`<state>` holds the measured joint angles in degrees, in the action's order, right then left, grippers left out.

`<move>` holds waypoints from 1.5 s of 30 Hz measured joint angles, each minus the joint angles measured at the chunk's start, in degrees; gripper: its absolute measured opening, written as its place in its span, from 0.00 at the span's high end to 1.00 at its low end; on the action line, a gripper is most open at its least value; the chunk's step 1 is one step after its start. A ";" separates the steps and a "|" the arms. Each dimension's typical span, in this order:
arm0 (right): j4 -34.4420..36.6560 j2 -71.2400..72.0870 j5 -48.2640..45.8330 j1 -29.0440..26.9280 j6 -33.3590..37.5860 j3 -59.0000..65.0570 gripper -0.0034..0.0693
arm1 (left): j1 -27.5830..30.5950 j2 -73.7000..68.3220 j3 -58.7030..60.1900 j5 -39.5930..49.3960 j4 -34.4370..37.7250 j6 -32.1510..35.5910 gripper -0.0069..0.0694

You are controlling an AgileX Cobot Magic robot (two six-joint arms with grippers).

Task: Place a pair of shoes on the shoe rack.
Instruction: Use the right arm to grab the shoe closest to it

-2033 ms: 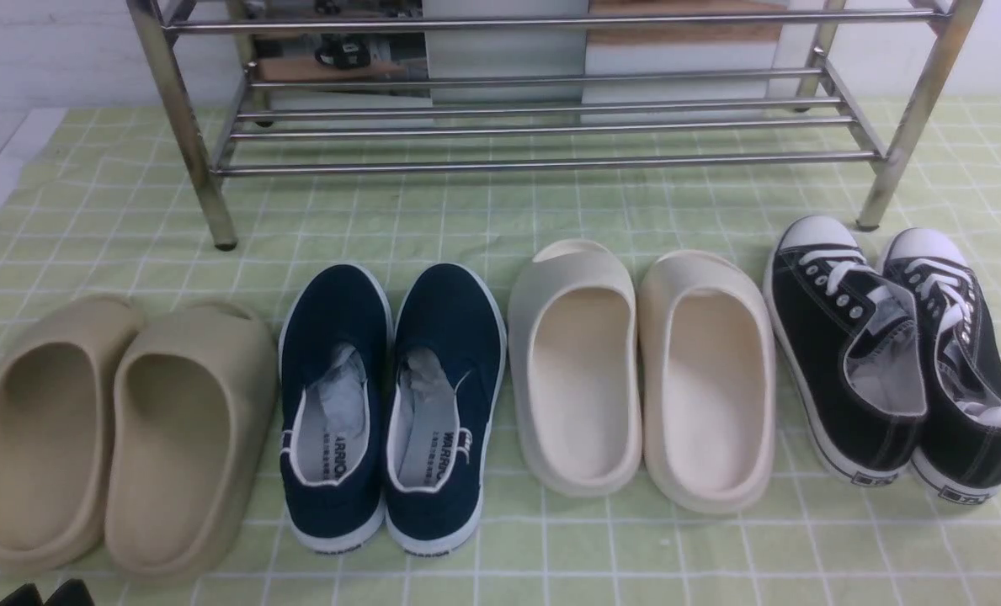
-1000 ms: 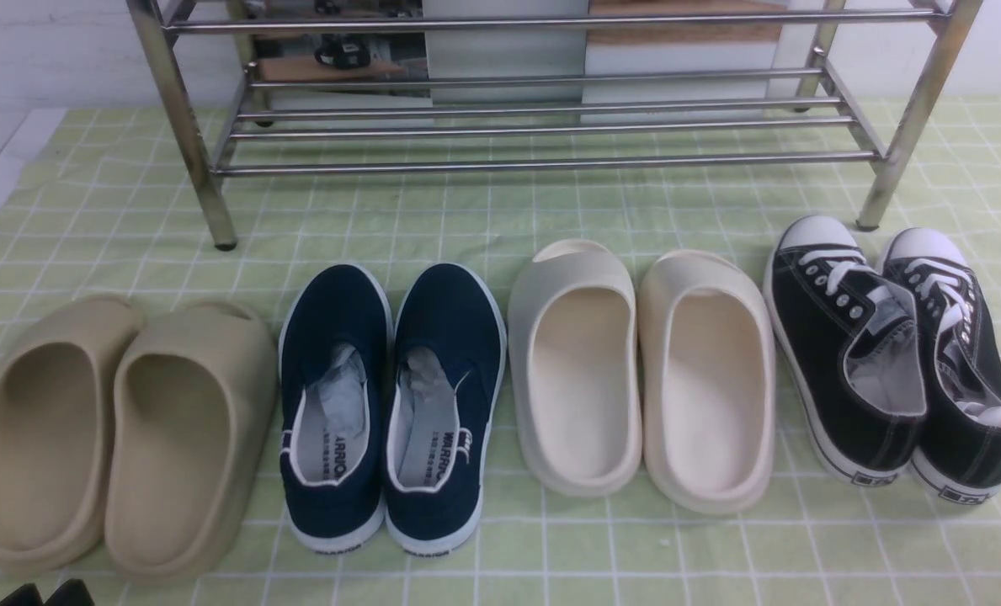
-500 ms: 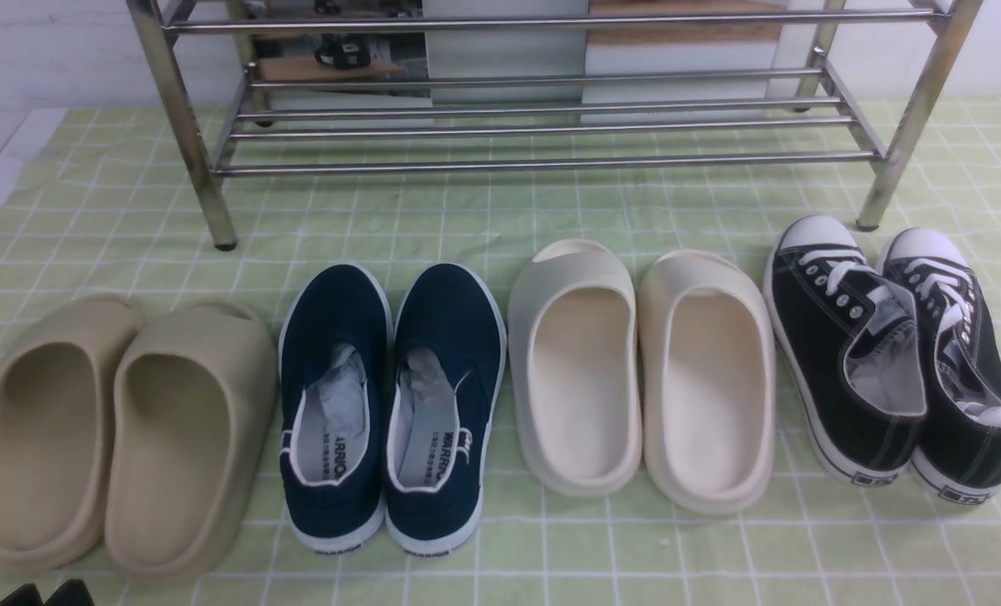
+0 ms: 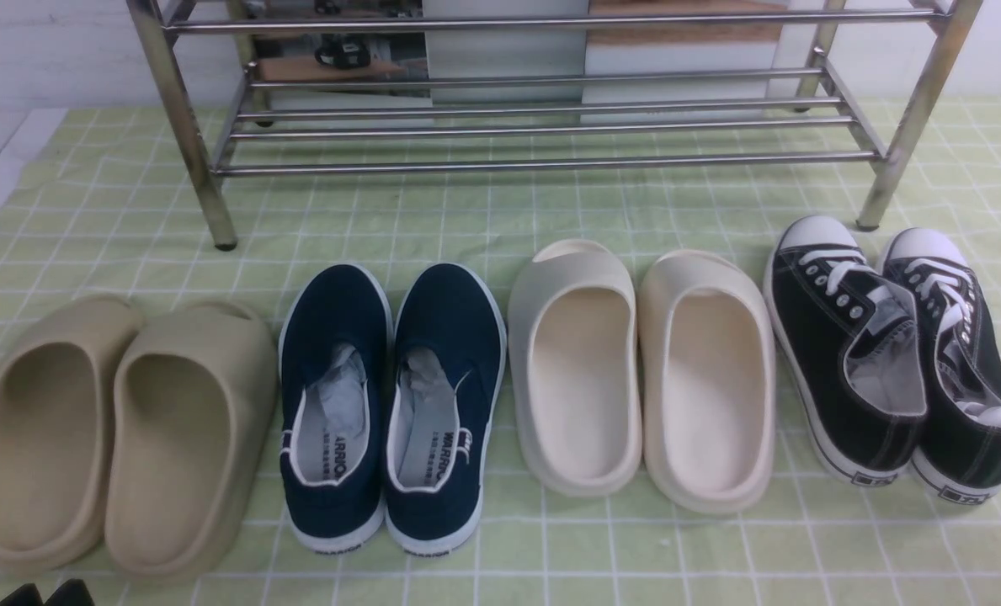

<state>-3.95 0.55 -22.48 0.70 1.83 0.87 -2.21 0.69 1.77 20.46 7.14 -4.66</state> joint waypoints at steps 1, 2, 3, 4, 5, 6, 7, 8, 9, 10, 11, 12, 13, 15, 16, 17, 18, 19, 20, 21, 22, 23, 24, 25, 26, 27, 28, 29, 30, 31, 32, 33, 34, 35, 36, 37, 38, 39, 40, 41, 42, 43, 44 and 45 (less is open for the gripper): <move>0.00 0.00 0.00 0.00 0.00 0.00 0.61 | 0.00 0.00 0.00 0.00 0.00 0.00 0.60; 0.00 0.00 0.00 0.00 0.00 0.00 0.61 | 0.00 0.00 0.00 0.00 0.00 0.00 0.60; 0.00 0.00 0.00 0.00 0.00 0.00 0.61 | 0.00 0.00 0.00 0.00 0.00 0.00 0.60; 0.00 0.00 0.00 0.00 0.00 0.00 0.61 | 0.00 0.00 0.00 0.00 0.00 0.00 0.60; 0.00 0.00 0.00 0.00 0.00 0.00 0.61 | 0.00 0.00 0.00 0.00 0.05 0.00 0.60; 0.00 0.00 0.00 0.00 0.00 0.00 0.61 | 0.00 0.00 0.00 0.00 0.05 0.00 0.60; 0.00 0.00 0.00 0.00 0.00 0.00 0.61 | 0.00 0.00 0.00 0.00 0.05 0.00 0.60; 0.00 0.00 0.00 0.00 0.00 0.00 0.61 | 0.00 0.00 0.00 0.00 0.05 0.00 0.60; 0.00 0.00 0.00 0.00 0.00 0.00 0.61 | 0.00 0.00 0.00 0.00 0.05 0.00 0.60; 0.00 0.00 0.00 0.00 0.00 0.00 0.61 | 0.00 0.00 0.00 0.00 0.05 0.00 0.60; 0.00 0.00 0.00 0.00 0.00 0.00 0.61 | 0.00 0.00 0.00 0.00 0.05 0.00 0.60; 0.00 0.00 0.00 0.00 0.00 0.00 0.61 | 0.00 0.00 0.00 0.00 0.05 0.00 0.60; 0.00 0.00 0.00 0.00 0.00 0.00 0.61 | 0.00 0.00 0.00 0.00 0.05 0.00 0.60; 0.00 0.00 0.00 0.00 0.00 0.00 0.61 | 0.00 0.00 0.00 0.00 0.05 0.00 0.60; 0.00 0.00 0.00 0.00 0.00 0.00 0.61 | 0.00 0.00 0.00 0.00 0.01 0.00 0.60; 0.00 0.00 0.00 0.00 0.00 0.00 0.61 | 0.00 0.00 0.00 0.00 0.01 0.00 0.60; 0.00 0.00 0.00 0.00 0.00 0.00 0.61 | 0.00 0.00 0.00 0.00 0.01 0.00 0.60; 0.00 0.00 0.00 0.00 0.00 0.00 0.61 | 0.00 0.00 0.00 0.00 0.01 0.00 0.60; 0.00 0.00 0.00 0.00 0.00 0.00 0.61 | 0.00 0.00 0.00 0.00 0.01 0.00 0.60; 0.00 0.00 0.00 0.00 0.00 0.00 0.61 | 0.00 0.00 0.00 0.00 0.01 0.00 0.60; 0.00 0.00 0.00 0.00 0.00 0.00 0.61 | 0.00 0.00 0.00 0.00 0.01 0.00 0.60; 0.00 0.00 0.00 0.00 0.00 0.00 0.61 | 0.00 0.00 0.00 0.00 0.01 0.00 0.60; 0.00 0.00 0.00 0.00 0.00 0.00 0.61 | 0.00 0.00 0.00 0.00 0.01 0.00 0.60; 0.00 0.00 0.00 0.00 0.00 0.00 0.61 | 0.00 0.00 0.00 -0.04 0.01 0.00 0.60; 0.00 0.00 0.00 0.00 0.00 0.00 0.61 | 0.00 0.00 0.00 -0.04 0.01 0.00 0.60; 0.00 0.00 0.00 0.00 0.00 0.00 0.61 | 0.00 0.00 0.00 -0.04 0.01 0.00 0.60; 0.00 0.00 0.00 0.00 0.00 0.00 0.61 | 0.00 0.00 0.00 -0.04 0.01 0.00 0.60; 0.00 0.00 0.00 0.00 0.00 0.00 0.61 | 0.00 0.00 0.00 -0.04 0.01 0.00 0.60; 0.00 0.00 0.00 0.00 0.00 0.00 0.61 | 0.00 0.00 0.00 -0.04 0.01 0.00 0.60; -0.19 0.00 0.00 0.00 0.00 0.00 0.61 | 0.00 0.00 0.00 -0.04 0.01 0.00 0.60; -0.72 0.00 0.00 0.00 0.00 0.00 0.61 | 0.00 0.00 0.00 -0.04 0.01 0.00 0.60; -1.18 0.00 0.00 0.00 0.00 0.00 0.61 | 0.00 0.00 0.00 -0.04 0.01 0.00 0.60; -1.74 0.00 0.00 0.00 0.00 0.00 0.61 | 0.00 0.00 0.00 -0.04 0.01 0.00 0.60; -2.21 0.00 0.00 0.00 0.00 0.00 0.61 | 0.00 0.00 0.00 -0.04 0.01 0.00 0.60; -2.54 0.00 0.00 0.00 0.00 0.00 0.61 | 0.00 0.00 0.00 -0.04 0.06 0.00 0.60; -2.59 0.00 0.00 0.00 0.00 0.00 0.61 | 0.00 0.00 0.00 -0.04 0.06 0.00 0.60; -2.71 0.00 0.00 0.00 0.00 0.00 0.61 | 0.00 0.00 0.00 -0.04 0.05 0.00 0.60; -2.77 0.00 0.00 0.00 0.00 0.00 0.61 | 0.00 0.00 0.00 -0.04 0.05 0.00 0.60; -2.77 0.00 0.00 0.00 0.00 0.00 0.61 | 0.00 0.00 0.00 -0.04 0.05 0.00 0.60; -2.77 0.00 0.00 0.00 0.00 0.00 0.61 | 0.00 0.00 0.00 -0.04 0.05 0.00 0.60; -2.77 0.00 0.00 0.00 0.00 0.00 0.61 | 0.00 0.00 0.00 -0.04 0.05 0.00 0.60; -2.77 0.00 0.00 0.00 0.00 0.00 0.61 | 0.00 0.00 0.00 -0.04 0.05 0.00 0.60; -2.77 0.00 0.00 0.00 0.00 0.00 0.61 | 0.00 0.00 0.00 -0.04 0.05 0.00 0.60; -2.82 0.00 0.00 0.00 0.00 0.00 0.61 | 0.00 0.00 0.00 -0.04 0.05 0.00 0.60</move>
